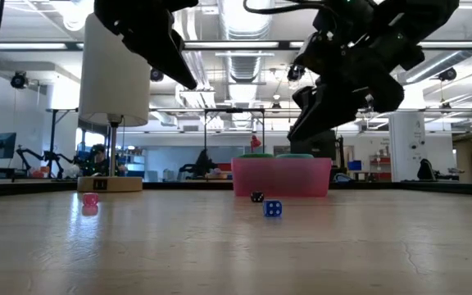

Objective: Pick & Place Dice
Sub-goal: Put the small black dice into the red container

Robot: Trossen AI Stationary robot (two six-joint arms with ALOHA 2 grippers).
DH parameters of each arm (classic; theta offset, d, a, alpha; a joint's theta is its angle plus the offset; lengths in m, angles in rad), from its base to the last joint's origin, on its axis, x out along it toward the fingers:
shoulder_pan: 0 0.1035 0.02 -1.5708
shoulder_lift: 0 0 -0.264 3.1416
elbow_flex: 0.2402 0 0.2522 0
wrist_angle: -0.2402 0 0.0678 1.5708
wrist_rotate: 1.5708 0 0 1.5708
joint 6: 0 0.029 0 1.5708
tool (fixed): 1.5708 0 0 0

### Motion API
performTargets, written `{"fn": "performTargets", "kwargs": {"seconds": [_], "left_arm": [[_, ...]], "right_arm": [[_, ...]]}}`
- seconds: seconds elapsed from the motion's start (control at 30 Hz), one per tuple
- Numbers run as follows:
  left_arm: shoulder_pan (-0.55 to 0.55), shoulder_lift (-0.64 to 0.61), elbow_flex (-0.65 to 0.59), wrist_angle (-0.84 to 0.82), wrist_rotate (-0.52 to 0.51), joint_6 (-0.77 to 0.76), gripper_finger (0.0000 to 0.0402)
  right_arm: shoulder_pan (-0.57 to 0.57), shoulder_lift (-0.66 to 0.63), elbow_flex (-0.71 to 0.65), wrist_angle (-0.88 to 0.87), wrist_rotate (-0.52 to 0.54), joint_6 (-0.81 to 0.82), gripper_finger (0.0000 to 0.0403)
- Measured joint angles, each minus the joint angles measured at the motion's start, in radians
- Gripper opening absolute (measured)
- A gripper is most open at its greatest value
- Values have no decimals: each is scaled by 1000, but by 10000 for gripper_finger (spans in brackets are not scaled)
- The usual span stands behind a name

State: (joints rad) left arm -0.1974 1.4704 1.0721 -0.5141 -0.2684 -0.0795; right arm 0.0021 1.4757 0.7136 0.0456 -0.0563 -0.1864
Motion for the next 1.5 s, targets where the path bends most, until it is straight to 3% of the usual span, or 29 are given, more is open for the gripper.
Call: {"fn": "performTargets", "kwargs": {"seconds": [0.23, 0.57, 1.03, 1.5], "left_arm": [[0, -2, 0, 5, 0, -8, 221], [0, -2, 1, 24, 0, -23, 202], [-1, -2, 1, 41, 0, -27, 176], [-2, -2, 1, 43, 0, -31, 170]], "right_arm": [[0, 85, 8, 113, 4, -43, 100], [-13, 219, 112, 71, -42, -57, 158], [-65, 392, 264, -76, -59, -95, 142], [-69, 424, 291, -103, -57, -129, 107]]}}
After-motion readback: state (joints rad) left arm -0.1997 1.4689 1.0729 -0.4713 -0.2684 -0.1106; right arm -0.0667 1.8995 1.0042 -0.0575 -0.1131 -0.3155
